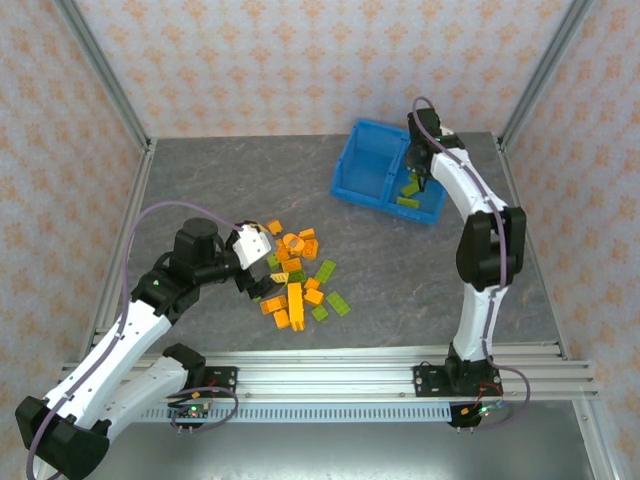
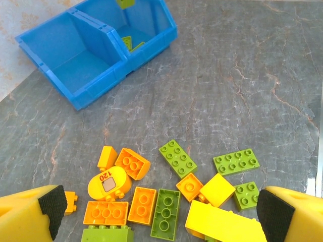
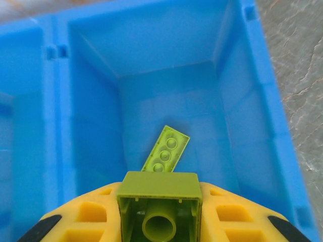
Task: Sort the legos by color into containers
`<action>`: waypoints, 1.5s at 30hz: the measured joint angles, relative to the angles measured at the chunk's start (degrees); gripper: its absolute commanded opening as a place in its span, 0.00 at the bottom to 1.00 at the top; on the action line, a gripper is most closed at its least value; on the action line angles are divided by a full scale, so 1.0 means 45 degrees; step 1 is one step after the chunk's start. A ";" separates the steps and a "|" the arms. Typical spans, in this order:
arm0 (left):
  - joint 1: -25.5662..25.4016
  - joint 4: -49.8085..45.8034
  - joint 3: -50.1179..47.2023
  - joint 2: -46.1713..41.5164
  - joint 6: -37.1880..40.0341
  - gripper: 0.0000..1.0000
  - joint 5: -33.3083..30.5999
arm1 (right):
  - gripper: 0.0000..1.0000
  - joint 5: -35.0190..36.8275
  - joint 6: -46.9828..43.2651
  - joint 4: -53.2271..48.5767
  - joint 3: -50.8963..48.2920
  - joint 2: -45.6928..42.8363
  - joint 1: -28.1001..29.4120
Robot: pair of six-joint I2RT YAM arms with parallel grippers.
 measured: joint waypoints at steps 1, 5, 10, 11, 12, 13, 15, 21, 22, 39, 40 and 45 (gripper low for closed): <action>0.0000 -0.0005 0.0000 0.0000 0.0000 1.00 -0.0063 | 0.32 0.0000 -0.0034 -0.0049 0.0194 0.0447 0.0000; 0.0000 -0.0010 0.0000 0.0005 -0.0005 1.00 -0.0432 | 0.44 -0.0005 -0.0039 -0.0219 0.0486 0.1496 0.0010; 0.0000 0.0024 0.0000 0.0005 -0.0155 1.00 -0.1030 | 0.49 -0.0049 0.0000 -0.0379 0.0563 0.1549 0.0005; 0.0000 0.0029 0.0000 0.0010 -0.0267 1.00 -0.1122 | 0.50 -0.0053 0.0010 -0.0384 0.0568 0.1515 0.0005; 0.0000 0.0058 0.0000 0.0024 -0.0369 1.00 -0.1239 | 0.50 -0.0063 0.0019 -0.0398 0.0568 0.1477 0.0005; 0.0000 0.0121 0.0000 0.0063 -0.0510 1.00 -0.1316 | 0.50 -0.0107 0.0019 -0.0418 0.0563 0.1399 0.0005; 0.0000 0.0335 0.0005 0.0248 -0.0971 1.00 -0.1574 | 0.51 -0.0311 0.0024 -0.0427 0.0423 0.1044 0.0005; -0.0073 -0.0491 0.1982 0.2531 -0.5455 0.90 -0.3963 | 0.60 -0.1642 -0.0073 -0.0141 -0.1258 -0.1812 0.0170; -0.0165 -0.1069 0.2943 0.3206 -0.6455 0.90 -0.4541 | 0.63 -0.1953 -0.0112 -0.0131 -0.1588 -0.2399 0.0282; -0.5945 -0.4449 0.3381 0.7271 -1.8073 0.86 -0.7179 | 0.97 -0.3347 -0.0437 -0.0627 -0.4634 -0.4843 0.1778; -0.6033 -0.4415 0.3177 0.7470 -1.8316 0.81 -0.7004 | 0.96 -0.3351 -0.0461 -0.0627 -0.4493 -0.4668 0.1783; -0.6062 -0.4337 0.2569 0.8233 -1.8914 0.59 -0.6747 | 0.97 -0.3347 -0.0515 -0.0656 -0.4352 -0.4328 0.1778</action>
